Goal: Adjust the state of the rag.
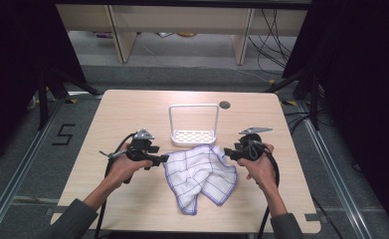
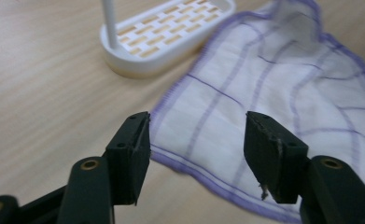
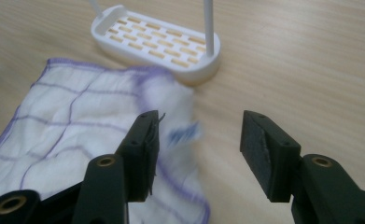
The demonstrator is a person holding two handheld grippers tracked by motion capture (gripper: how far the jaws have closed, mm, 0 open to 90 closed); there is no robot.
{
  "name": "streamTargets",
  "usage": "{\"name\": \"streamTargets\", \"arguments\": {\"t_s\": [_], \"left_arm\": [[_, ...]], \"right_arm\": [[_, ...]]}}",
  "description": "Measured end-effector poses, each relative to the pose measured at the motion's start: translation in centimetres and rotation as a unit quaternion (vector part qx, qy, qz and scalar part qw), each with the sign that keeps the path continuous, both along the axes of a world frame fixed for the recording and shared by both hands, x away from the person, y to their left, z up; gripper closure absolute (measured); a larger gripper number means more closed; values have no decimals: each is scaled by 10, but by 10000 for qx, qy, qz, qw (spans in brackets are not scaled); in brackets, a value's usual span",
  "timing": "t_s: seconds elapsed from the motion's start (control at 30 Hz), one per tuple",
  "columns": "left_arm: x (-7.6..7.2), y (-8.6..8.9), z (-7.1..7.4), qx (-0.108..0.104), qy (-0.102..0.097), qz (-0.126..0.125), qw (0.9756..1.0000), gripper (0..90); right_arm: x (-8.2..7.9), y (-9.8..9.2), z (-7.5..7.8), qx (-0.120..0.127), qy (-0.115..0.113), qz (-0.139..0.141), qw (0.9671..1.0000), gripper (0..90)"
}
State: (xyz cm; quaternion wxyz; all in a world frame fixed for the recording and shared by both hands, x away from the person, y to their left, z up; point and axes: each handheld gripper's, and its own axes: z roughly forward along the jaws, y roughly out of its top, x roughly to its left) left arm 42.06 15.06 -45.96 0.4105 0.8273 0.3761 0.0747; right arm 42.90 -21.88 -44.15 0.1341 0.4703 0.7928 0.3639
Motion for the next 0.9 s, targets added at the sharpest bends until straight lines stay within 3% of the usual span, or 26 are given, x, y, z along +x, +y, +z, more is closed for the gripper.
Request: {"name": "streamTargets", "arguments": {"t_s": [0.07, 0.1, 0.13, 0.2, 0.27, 0.3, 0.37, 0.4, 0.43, 0.6, 0.7, 0.73, 0.77, 0.9], "left_arm": [[-20, -1, 1, -223, 92, -140, 9996, 395], [-28, -2, 1, -277, 89, -201, 9994, 393], [-35, -4, 1, -321, 87, -205, 9992, 393], [-53, -8, -1, -402, 71, -327, 9986, 392], [-60, -10, -2, -419, 93, -383, 9983, 399], [-73, -16, -5, -431, 109, -515, 9977, 403], [-85, -23, -9, -515, 143, -686, 9962, 412], [-90, -26, -10, -535, 170, -754, 9956, 418], [-93, -28, -11, -552, 176, -787, 9952, 421], [-107, -41, -20, -467, 96, -878, 9950, 435], [-109, -46, -24, -413, 135, -818, 9957, 430], [-110, -48, -26, -372, 116, -753, 9964, 425], [-110, -51, -27, -331, 85, -699, 9970, 415], [-109, -62, -37, -137, 85, -744, 9971, 404]], "right_arm": [[-21, -6, 5, 74, 150, -64, 9998, 466], [-29, -8, 6, 145, 143, -35, 9998, 460], [-35, -11, 5, 143, -13, 73, 9999, 454], [-51, -14, 6, 295, -24, 50, 9995, 457], [-59, -14, 6, 367, -13, 66, 9993, 463], [-75, -10, 2, 511, 42, 59, 9987, 464], [-84, -9, -4, 519, -4, 248, 9983, 467], [-91, -6, -8, 563, 127, 292, 9979, 469], [-94, -6, -12, 509, 60, 389, 9979, 470], [-109, 2, -22, 306, 217, 555, 9978, 487], [-115, 9, -27, 261, 220, 765, 9965, 508], [-118, 12, -28, 291, 360, 764, 9960, 509], [-118, 14, -31, 245, 203, 851, 9959, 516], [-118, 23, -41, 200, 356, 1043, 9937, 538]]}}
